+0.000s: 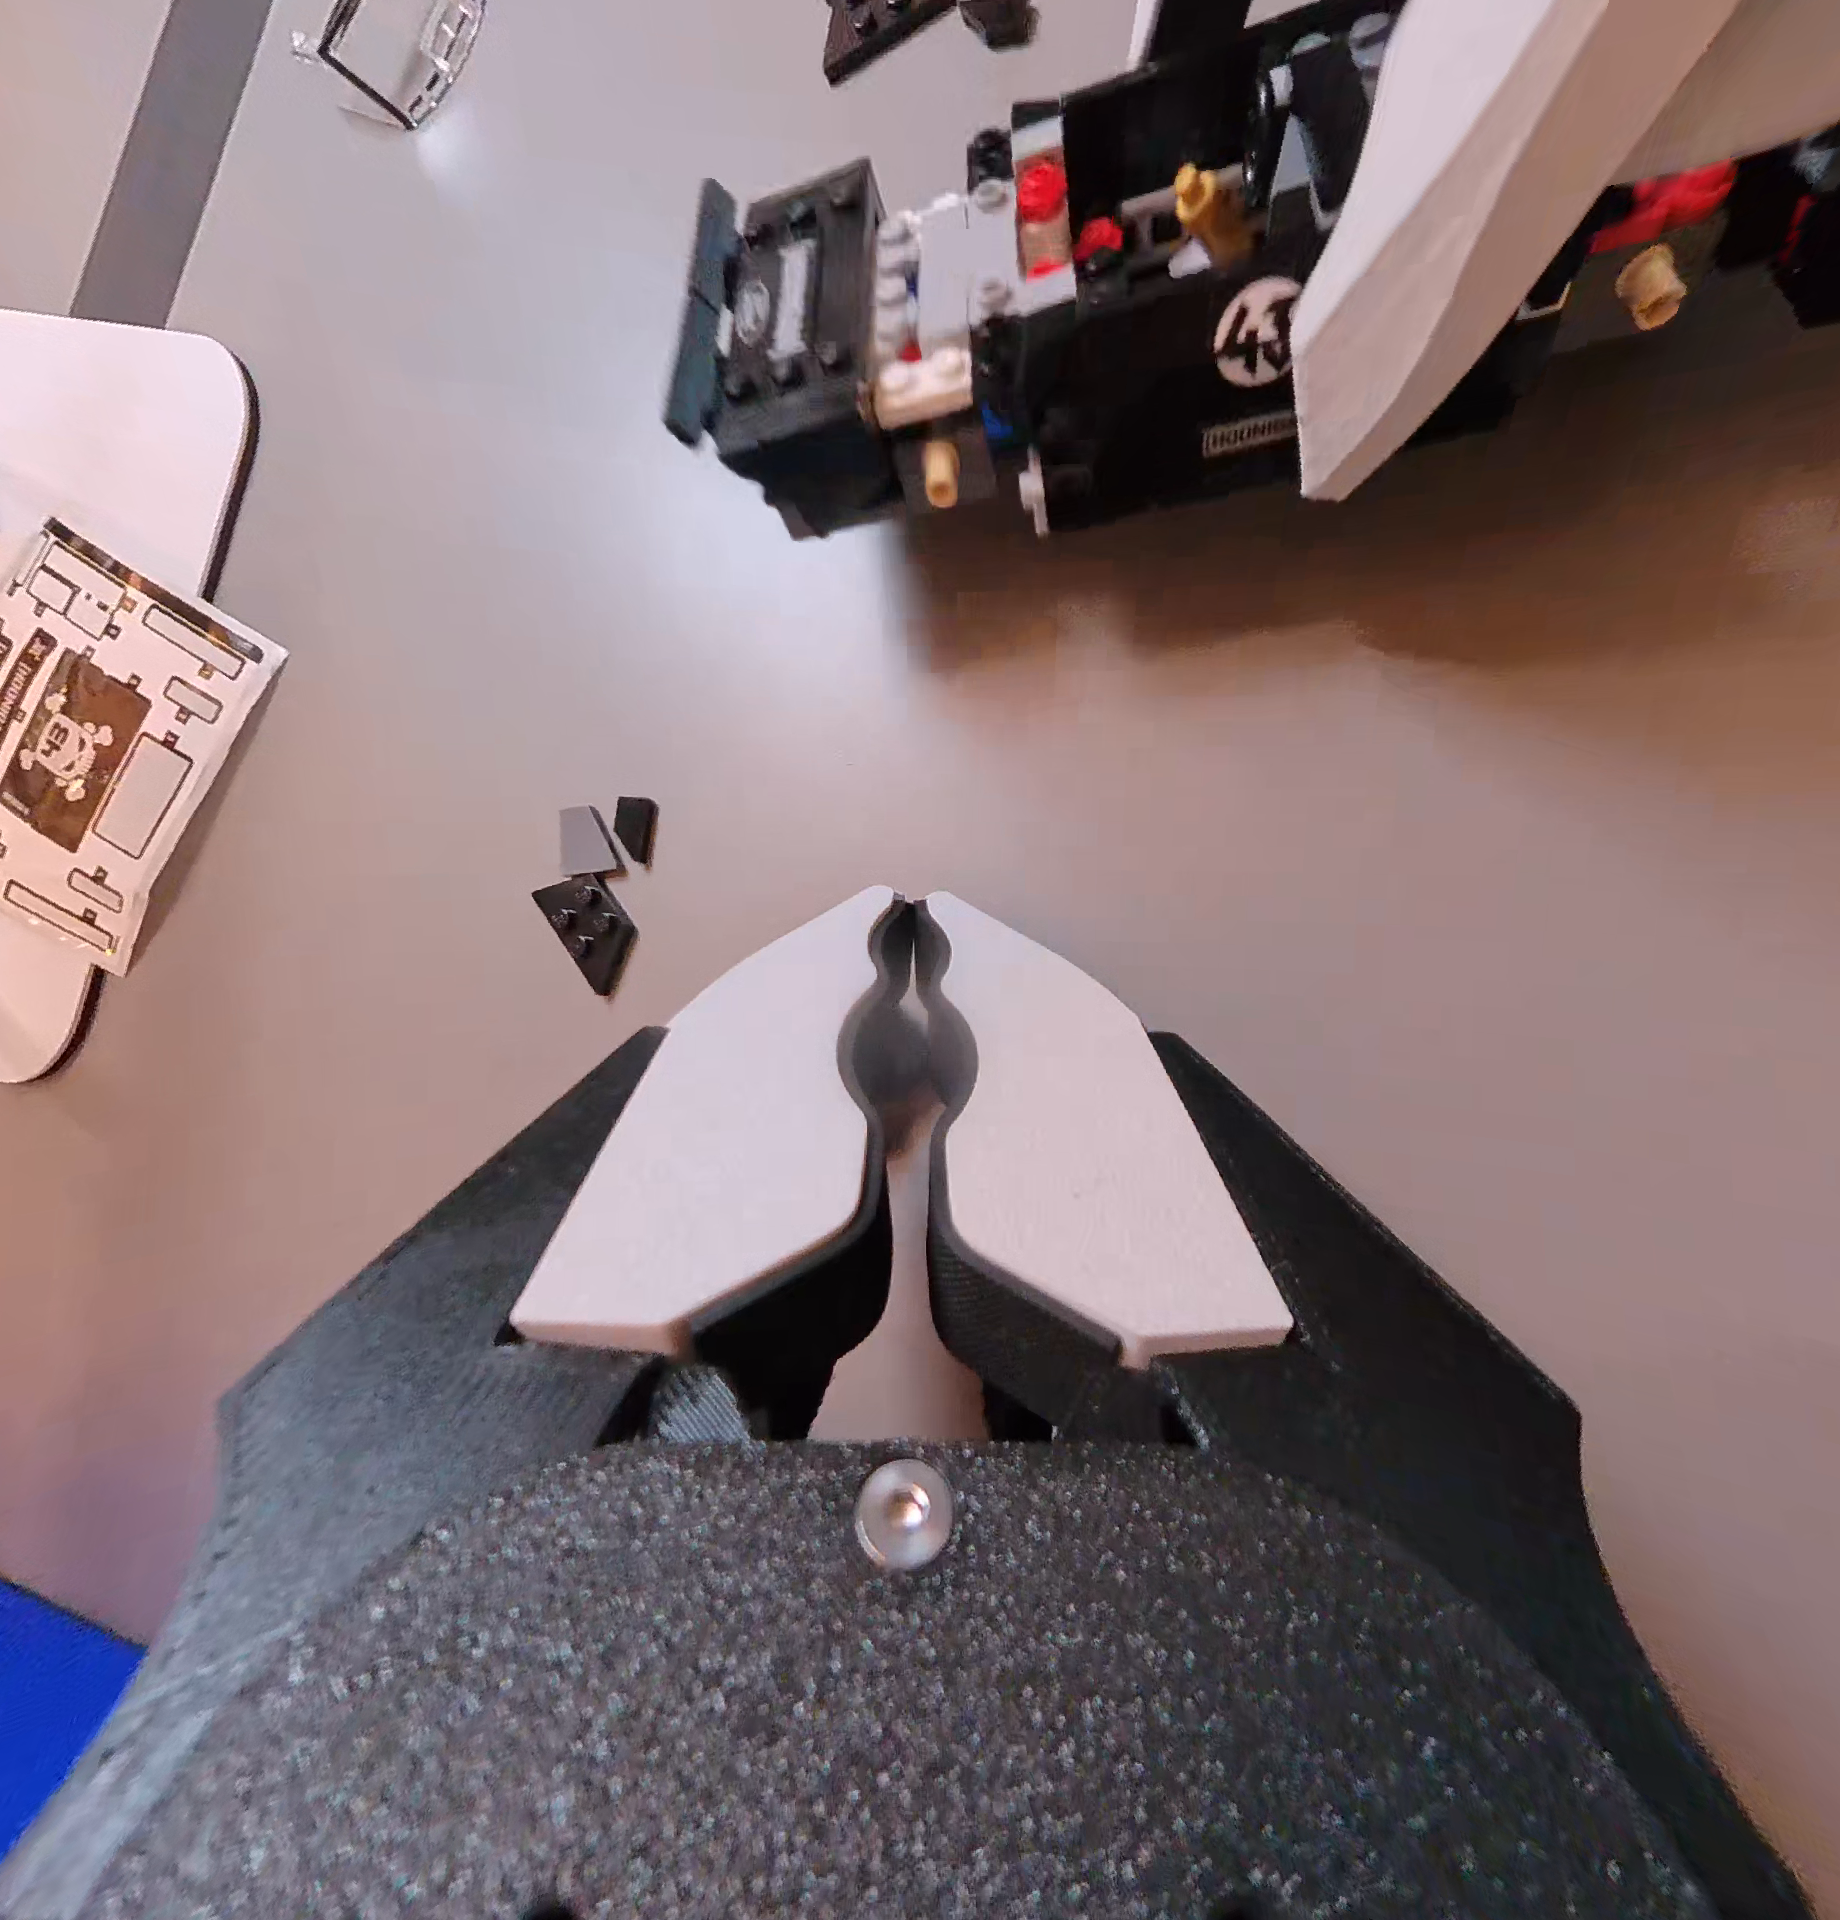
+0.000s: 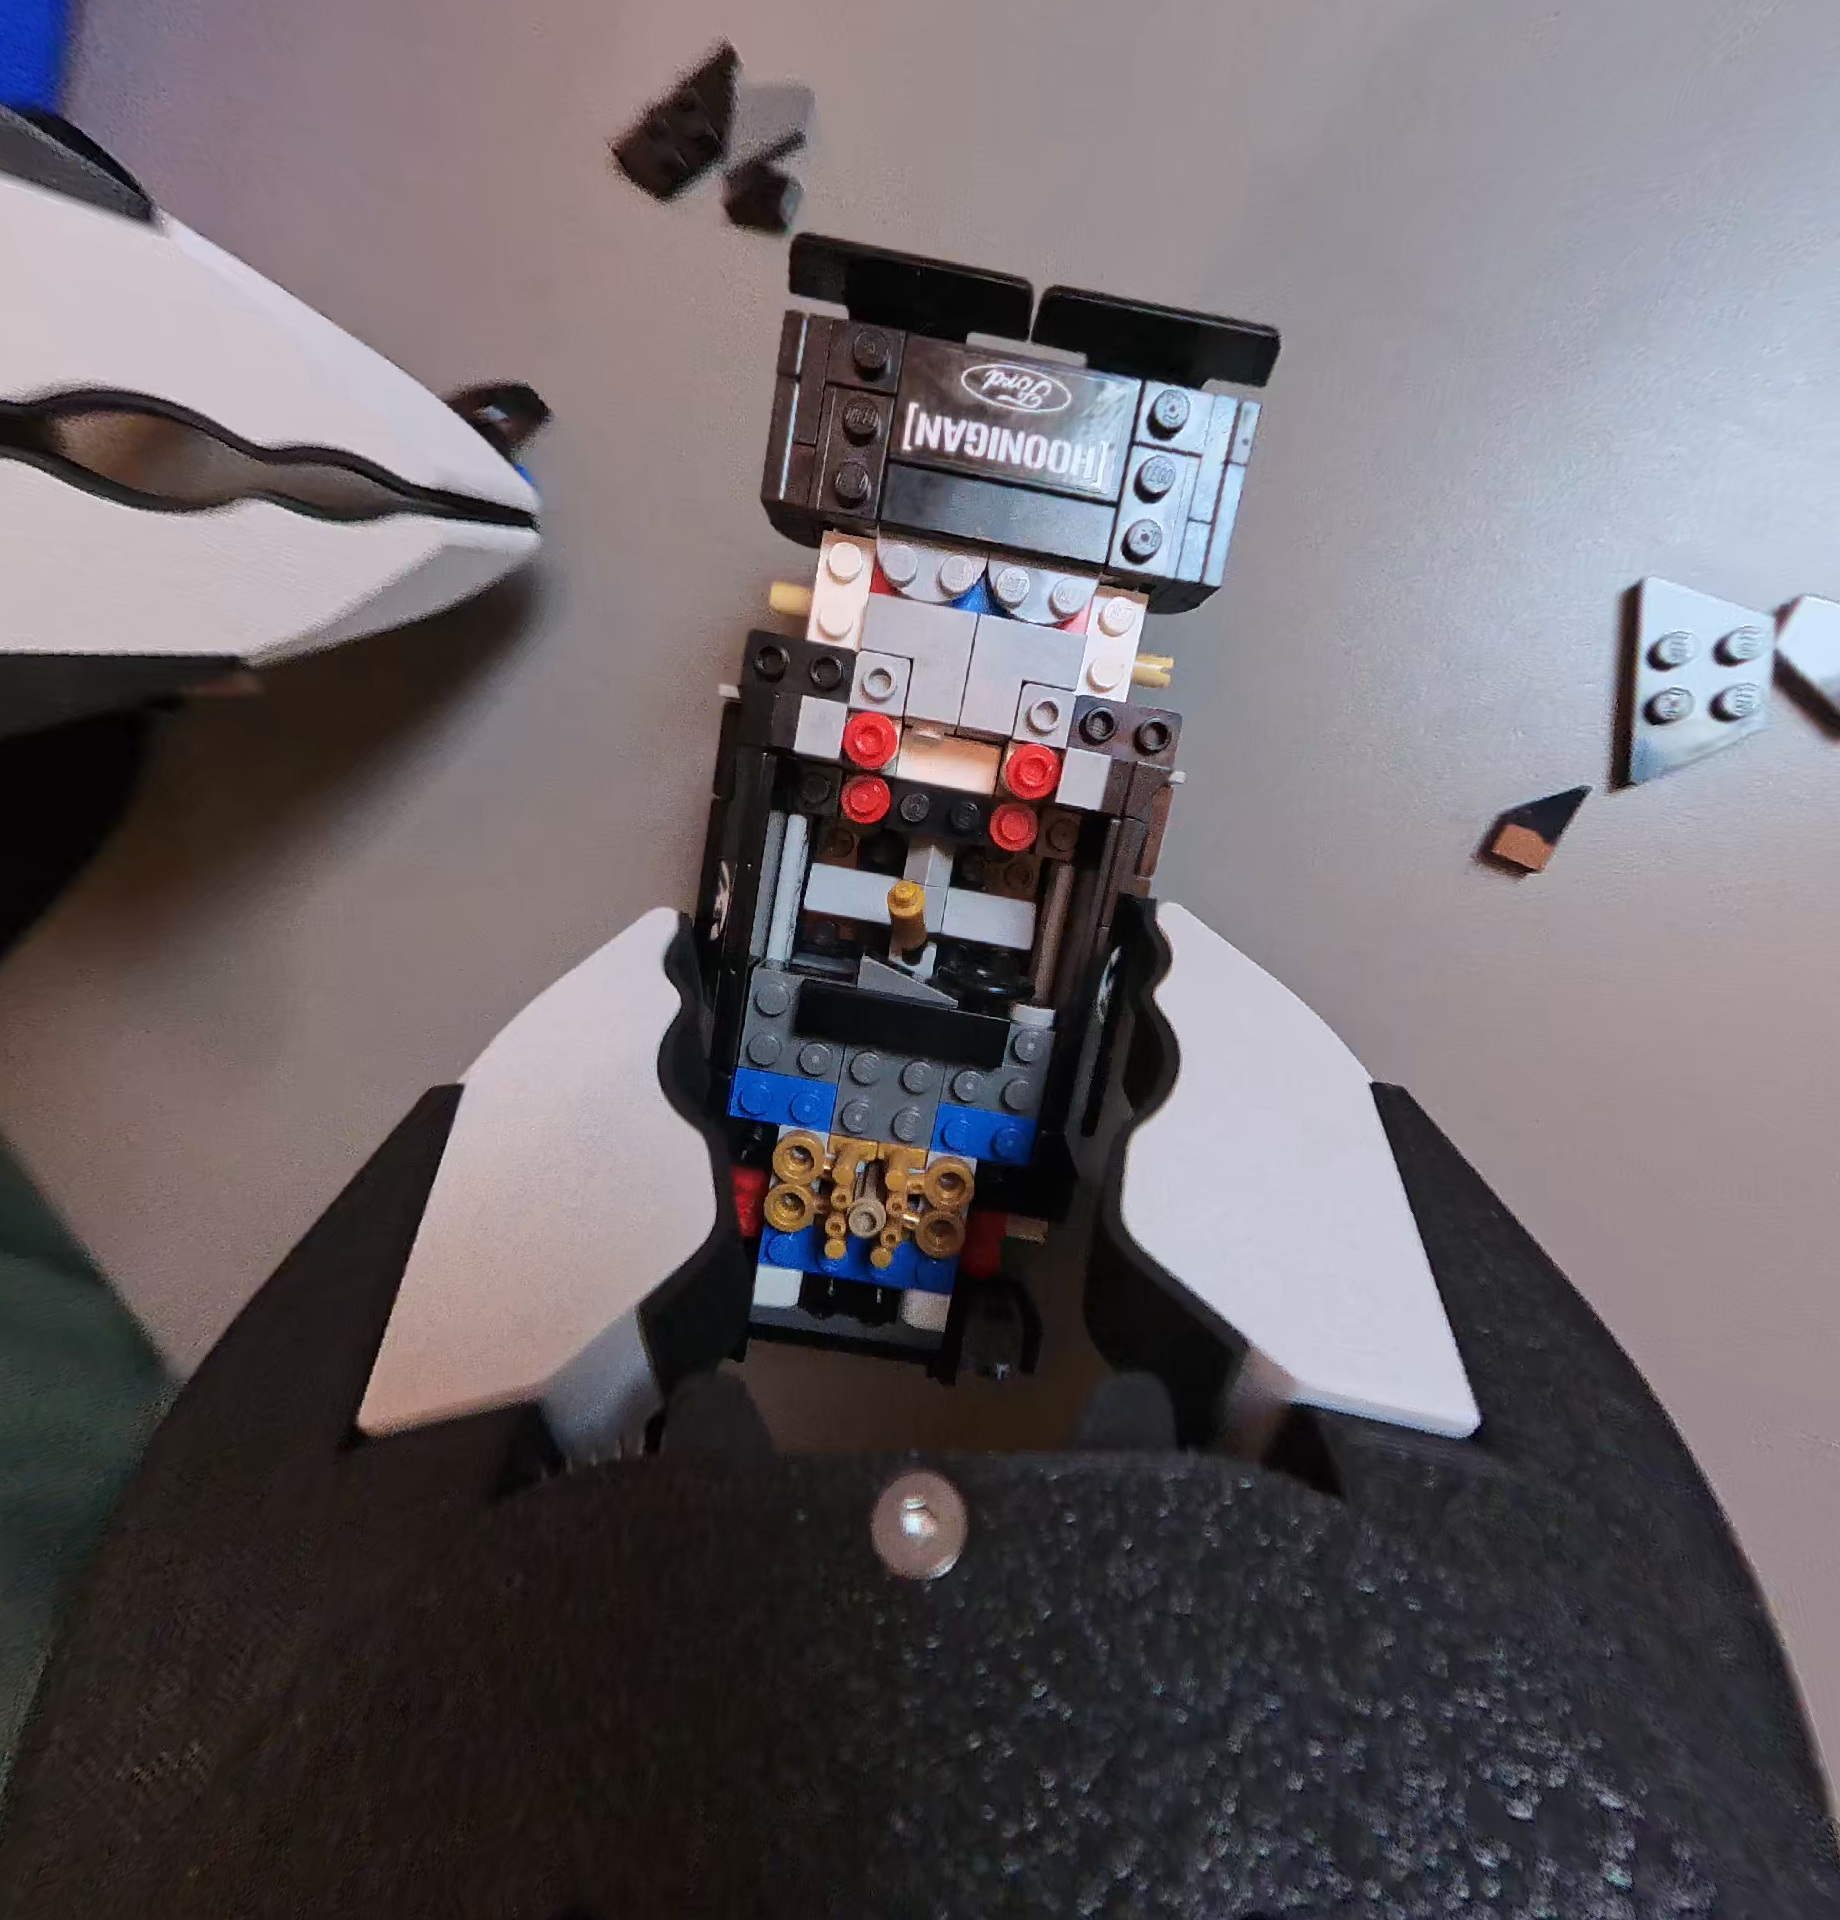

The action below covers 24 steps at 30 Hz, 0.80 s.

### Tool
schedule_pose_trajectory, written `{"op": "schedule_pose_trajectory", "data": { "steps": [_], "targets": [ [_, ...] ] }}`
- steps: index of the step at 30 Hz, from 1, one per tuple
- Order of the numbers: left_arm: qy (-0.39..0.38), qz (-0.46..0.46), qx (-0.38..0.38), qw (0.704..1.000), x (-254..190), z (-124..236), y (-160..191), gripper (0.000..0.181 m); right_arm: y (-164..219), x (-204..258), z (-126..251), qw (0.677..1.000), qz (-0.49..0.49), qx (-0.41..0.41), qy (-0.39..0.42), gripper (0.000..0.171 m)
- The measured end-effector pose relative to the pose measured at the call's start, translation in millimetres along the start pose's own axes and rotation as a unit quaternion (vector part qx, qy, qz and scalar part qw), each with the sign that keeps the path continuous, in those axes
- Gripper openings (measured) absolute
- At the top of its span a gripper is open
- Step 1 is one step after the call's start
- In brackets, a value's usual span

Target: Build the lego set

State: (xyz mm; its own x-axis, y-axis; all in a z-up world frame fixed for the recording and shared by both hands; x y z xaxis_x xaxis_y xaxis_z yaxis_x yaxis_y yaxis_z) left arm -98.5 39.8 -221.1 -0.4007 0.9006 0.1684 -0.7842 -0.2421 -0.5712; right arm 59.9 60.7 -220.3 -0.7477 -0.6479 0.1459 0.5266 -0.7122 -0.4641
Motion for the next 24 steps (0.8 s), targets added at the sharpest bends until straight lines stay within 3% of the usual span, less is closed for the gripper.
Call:
{"op": "schedule_pose_trajectory", "data": {
  "steps": [3,9,11,16,19,22,24],
  "targets": [
    [-0.001,-0.001,0.003,1.0,1.3,-1.1,2.2,0.0,1.0,0.8,-8.1,0.995,0.051,0.017,0.081,0.08],
    [-0.025,0.001,-0.017,1.0,9.3,2.0,1.5,0.0,-14.7,-1.9,-18.8,0.988,0.055,0.025,0.14,0.08],
    [-0.044,0.005,-0.03,0.999,14.7,5.8,0.7,0.0,-18.7,-3.2,-19.0,0.986,0.06,0.018,0.158,0.093],
    [-0.06,0.017,-0.047,0.997,24.9,11.9,2.8,0.0,8.6,-2.4,5.0,0.994,0.066,0.017,0.082,0.102],
    [-0.052,0.018,-0.047,0.997,24.9,8.9,3.6,0.0,31.1,6.2,13.3,0.998,0.05,-0.001,0.031,0.09],
    [-0.038,0.013,-0.046,0.998,20.6,3.3,3.3,0.0,33.4,22.9,7.5,0.997,0.045,-0.037,0.05,0.084],
    [-0.03,0.015,-0.048,0.998,18.0,-0.4,3.0,0.0,28.4,23.0,-0.5,0.991,0.053,-0.051,0.109,0.091]
  ]
}}
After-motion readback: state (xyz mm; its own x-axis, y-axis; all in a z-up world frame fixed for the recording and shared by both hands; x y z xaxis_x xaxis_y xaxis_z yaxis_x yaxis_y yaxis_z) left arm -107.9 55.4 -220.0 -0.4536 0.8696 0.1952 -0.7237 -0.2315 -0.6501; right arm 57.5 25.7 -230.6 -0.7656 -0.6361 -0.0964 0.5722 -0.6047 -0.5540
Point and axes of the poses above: each gripper's, where its closed fingertips meet, z back along the fingers, y out of its underside, x = y × z across the jaws, the point moved 6 cm from there along z, back along the fingers, and after that the axes turned 9 degrees about y, right-handed, at the moved point
